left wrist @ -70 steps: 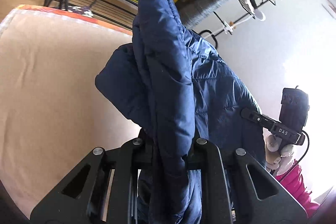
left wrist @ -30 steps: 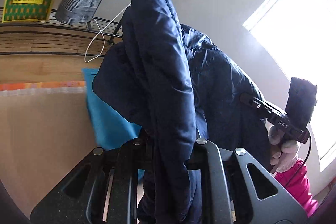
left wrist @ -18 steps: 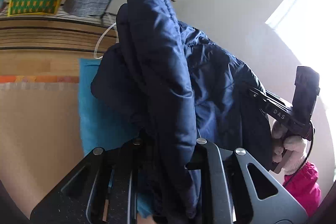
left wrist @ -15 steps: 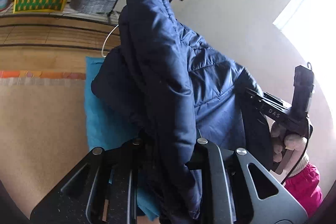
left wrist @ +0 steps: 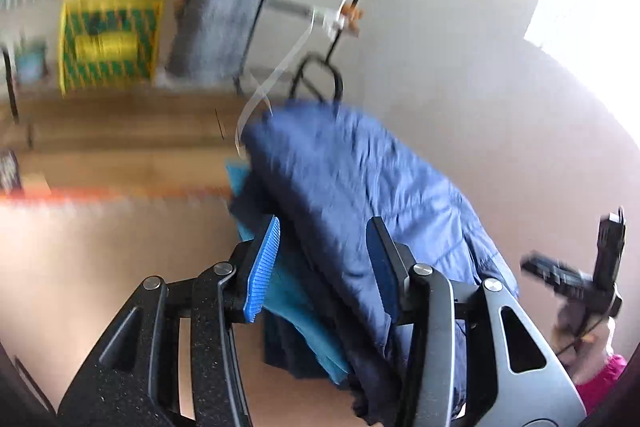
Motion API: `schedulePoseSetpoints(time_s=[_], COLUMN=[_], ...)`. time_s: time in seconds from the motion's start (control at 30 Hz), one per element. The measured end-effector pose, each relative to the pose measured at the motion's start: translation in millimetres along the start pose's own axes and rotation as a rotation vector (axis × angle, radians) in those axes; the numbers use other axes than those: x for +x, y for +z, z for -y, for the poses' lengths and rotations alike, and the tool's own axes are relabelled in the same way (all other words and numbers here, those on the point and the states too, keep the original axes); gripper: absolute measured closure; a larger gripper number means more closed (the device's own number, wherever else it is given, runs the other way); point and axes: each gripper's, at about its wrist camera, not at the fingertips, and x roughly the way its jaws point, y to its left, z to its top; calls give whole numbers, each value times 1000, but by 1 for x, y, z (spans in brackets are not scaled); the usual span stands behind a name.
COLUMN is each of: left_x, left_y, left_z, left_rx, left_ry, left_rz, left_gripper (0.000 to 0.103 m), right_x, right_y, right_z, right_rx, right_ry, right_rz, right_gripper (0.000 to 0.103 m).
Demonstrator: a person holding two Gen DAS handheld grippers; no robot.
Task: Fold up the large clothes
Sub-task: 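Lower the folded jacket onto the light blue shirt and open both grippers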
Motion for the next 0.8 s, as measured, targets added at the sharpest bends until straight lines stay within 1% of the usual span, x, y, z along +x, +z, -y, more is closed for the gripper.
schedulePoseSetpoints(time_s=[0.03,0.07,0.1,0.17,0.2,0.23,0.27,0.3,0.33,0.37,0.4,0.43,0.47,0.5,0.53,0.57,0.6,0.63,0.67,0.73,0.77,0.8], left_x=[-8,-11,-9,2,11,23,37,53,69,80,90,102,113,118,121,120,117,114,111,101,94,84], left_y=[6,11,19,28,33,35,36,35,32,27,19,9,-1,-9,-16,-19,-20,-19,-18,-13,-9,-6], left_z=[5,10,17,25,28,31,31,28,24,19,12,-1,-15,-25,-34,-39,-40,-39,-37,-32,-29,-26], left_rx=[19,30,48,69,85,106,115,120,122,127,128,96,51,16,-19,-46,-53,-45,-30,-4,0,9], left_ry=[5,-1,-5,11,24,39,52,58,70,103,146,172,171,173,174,163,156,157,160,167,163,152], left_rz=[32,46,47,42,37,20,-7,-42,-85,-107,-128,-162,-202,-219,-224,-213,-208,-210,-213,-211,-203,-192], left_gripper=[57,57,57,57,57,57,57,57,57,57,60,60,60,60,60,60,60,60,60,60,60,60], right_x=[2,2,8,19,28,33,37,43,45,46,47,48,50,51,56,60,62,64,63,58,53,47], right_y=[-11,-21,-30,-37,-39,-39,-39,-35,-32,-29,-22,-16,-10,-5,1,3,5,6,5,1,1,0], right_z=[9,16,26,35,39,39,39,36,33,29,23,19,15,12,7,3,-4,-11,-12,-7,-6,-6], right_rx=[49,92,153,219,252,266,273,275,267,247,204,181,164,146,125,105,68,24,19,55,61,59], right_ry=[23,45,90,135,169,191,218,239,225,211,185,167,157,148,137,125,90,43,32,25,19,7], right_rz=[-17,-28,-51,-77,-94,-96,-96,-101,-98,-86,-74,-61,-51,-42,-45,-54,-57,-58,-62,-55,-46,-33], right_gripper=[18,18,18,18,19,23,38,55,58,66,71,72,73,74,74,75,75,76,76,76,75,71])
